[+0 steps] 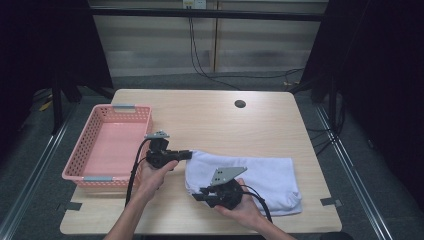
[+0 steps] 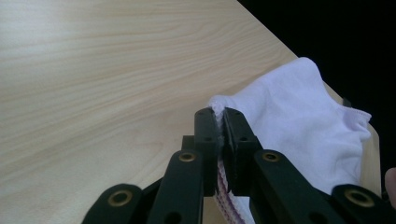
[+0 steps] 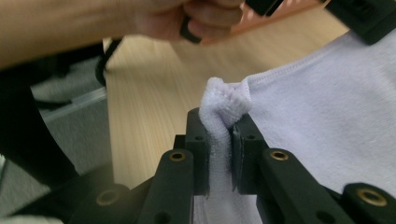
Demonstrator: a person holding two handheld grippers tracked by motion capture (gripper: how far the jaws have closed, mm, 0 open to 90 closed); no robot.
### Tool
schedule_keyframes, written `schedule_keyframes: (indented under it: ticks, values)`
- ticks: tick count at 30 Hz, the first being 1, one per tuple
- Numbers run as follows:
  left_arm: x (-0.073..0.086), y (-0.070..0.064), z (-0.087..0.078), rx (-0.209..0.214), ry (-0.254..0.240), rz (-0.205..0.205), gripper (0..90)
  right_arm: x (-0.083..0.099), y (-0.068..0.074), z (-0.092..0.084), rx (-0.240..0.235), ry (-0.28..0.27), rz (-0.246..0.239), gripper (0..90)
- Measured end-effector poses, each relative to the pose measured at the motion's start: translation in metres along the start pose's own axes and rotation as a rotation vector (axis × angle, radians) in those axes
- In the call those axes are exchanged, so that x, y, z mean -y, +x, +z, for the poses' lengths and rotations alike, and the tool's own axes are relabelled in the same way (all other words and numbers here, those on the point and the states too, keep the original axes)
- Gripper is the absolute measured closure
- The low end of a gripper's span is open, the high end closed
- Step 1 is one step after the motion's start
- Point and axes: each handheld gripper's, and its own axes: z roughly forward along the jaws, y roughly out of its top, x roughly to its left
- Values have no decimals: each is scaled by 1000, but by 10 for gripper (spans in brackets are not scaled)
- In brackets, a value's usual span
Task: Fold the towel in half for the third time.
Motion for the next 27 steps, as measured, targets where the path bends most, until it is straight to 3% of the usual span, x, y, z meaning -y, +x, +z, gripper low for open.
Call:
schedule_keyframes:
  ticks: [3,5,7,9,12,15,16,17,18,20,23,25,27]
  values:
    - [-5,-3,-5,-9,1,14,853,-5,-1,-2,-14,-30,13,799]
    - [-14,-5,-14,-8,-28,8,853,-14,-2,-5,-22,-64,30,800]
    - [-20,-7,-20,20,-45,21,853,-21,0,-7,-14,-90,29,799]
    - [-23,-9,-23,4,-43,30,853,-25,2,-8,-17,-100,26,799]
    - [-43,-21,-39,-23,-45,80,853,-43,11,-14,-35,-143,-2,800]
    - [-55,-27,-47,-9,-64,95,853,-58,17,-22,-25,-185,-32,799]
    - [-64,-32,-51,-40,-66,115,852,-62,19,-25,-18,-204,-35,799]
    - [-64,-32,-51,-40,-66,115,852,-62,19,-25,-18,-204,-35,799]
    - [-70,-34,-49,-56,-52,130,852,-68,20,-31,-11,-232,-29,799]
    - [-70,-36,-40,-64,-44,131,852,-65,18,-33,5,-234,-20,798]
    - [-67,-39,-15,-61,-11,135,850,-49,14,-39,43,-235,9,794]
    - [-66,-42,-2,-53,1,140,850,-36,11,-49,100,-230,17,792]
    - [-67,-47,11,-38,-7,134,849,-24,4,-63,107,-237,73,793]
